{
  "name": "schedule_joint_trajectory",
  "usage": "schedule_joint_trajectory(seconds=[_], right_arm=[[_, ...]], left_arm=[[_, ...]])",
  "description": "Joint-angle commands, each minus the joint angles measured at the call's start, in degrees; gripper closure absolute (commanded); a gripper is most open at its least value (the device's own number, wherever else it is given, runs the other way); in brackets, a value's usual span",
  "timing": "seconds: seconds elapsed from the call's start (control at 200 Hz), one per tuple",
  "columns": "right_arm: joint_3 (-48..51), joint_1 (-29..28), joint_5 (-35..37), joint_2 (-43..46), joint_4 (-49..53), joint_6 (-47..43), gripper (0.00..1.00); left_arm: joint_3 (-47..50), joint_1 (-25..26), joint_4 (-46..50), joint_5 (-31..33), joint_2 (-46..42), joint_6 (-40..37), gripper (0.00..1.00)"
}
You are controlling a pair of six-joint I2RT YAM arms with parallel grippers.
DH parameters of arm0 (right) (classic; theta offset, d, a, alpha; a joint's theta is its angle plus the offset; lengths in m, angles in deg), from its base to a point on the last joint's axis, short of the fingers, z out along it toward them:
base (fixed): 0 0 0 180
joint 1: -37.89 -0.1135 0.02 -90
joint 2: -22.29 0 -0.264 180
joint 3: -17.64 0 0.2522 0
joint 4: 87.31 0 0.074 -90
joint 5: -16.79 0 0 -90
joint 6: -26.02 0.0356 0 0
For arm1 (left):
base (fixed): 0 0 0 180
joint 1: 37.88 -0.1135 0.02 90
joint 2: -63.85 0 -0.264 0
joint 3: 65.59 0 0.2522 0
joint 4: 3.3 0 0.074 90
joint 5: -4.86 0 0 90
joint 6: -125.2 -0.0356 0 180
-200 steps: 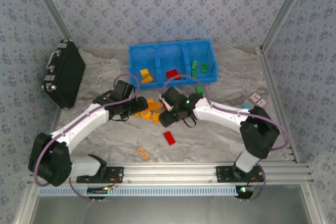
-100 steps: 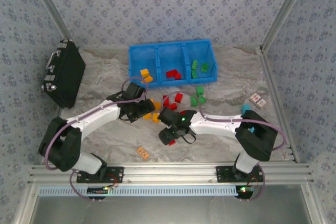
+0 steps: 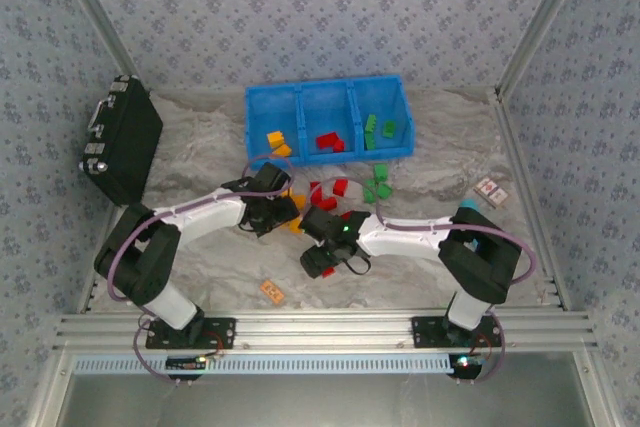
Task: Sort the legos into containers by color
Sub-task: Move the lego to the center of the table.
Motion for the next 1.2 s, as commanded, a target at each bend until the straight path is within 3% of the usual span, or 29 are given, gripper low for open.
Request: schedule_joint_trajectory(seconds=[0.0, 0.22, 0.79, 1.2], right_arm=[[0.4, -0.1, -0.7, -0.9, 0.1, 0.5, 0.21], [-0.1, 0.0, -0.5, -1.2, 0.7, 0.0, 0.21], [-0.7, 0.5, -0.3, -2.0, 1.4, -1.4, 0.21], [-1.5, 0.3, 0.2, -1.8, 2.3, -1.7, 0.2]], left_arm=[[-1.5, 0.1, 0.6, 2.7, 3.0, -0.2, 0.35], [-2.3, 0.1, 1.3, 2.6, 5.2, 0.4, 0.5], [3.8, -0.1, 4.5, 4.5, 0.6, 2.4, 0.62], [1.1, -0.1, 9.7, 6.5, -6.4, 0.4, 0.69]])
